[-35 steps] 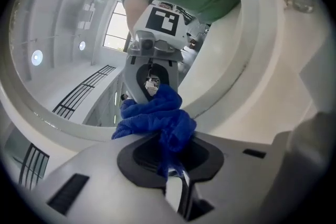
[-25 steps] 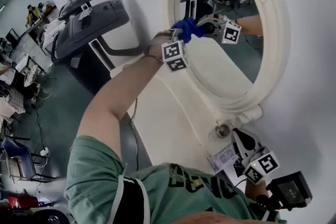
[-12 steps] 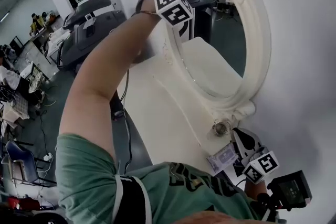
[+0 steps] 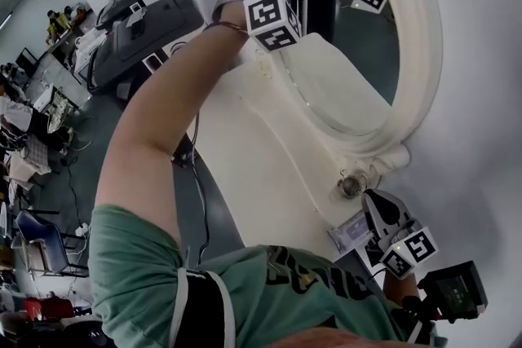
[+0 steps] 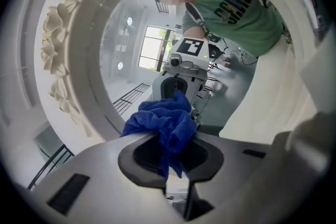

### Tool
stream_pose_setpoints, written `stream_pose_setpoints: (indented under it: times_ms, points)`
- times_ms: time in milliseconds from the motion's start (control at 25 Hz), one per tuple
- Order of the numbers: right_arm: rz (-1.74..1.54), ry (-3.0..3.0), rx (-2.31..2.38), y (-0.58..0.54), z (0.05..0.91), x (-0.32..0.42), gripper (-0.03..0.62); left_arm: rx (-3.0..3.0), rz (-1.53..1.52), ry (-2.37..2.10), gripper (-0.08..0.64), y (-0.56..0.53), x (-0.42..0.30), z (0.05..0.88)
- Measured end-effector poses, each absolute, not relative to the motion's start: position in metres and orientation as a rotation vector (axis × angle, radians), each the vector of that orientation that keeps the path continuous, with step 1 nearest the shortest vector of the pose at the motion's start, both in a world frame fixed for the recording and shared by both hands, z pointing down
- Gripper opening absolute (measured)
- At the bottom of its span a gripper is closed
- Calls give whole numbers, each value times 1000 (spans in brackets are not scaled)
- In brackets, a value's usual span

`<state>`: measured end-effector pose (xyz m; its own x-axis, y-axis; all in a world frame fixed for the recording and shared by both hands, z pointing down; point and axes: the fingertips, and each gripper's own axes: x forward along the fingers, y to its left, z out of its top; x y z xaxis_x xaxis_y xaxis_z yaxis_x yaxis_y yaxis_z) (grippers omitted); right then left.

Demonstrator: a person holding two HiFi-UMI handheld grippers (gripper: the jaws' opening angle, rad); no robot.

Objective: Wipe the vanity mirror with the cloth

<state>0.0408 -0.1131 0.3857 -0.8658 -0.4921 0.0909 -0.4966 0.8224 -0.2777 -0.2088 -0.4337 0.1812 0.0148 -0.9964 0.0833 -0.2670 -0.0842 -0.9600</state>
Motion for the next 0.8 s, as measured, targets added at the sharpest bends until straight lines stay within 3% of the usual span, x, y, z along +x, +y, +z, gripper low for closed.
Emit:
stream_pose_setpoints:
  times_ms: [800]
  points:
    - [531, -2819, 752, -125, 433, 18, 12, -1700, -1560, 1087, 72, -417, -207, 549]
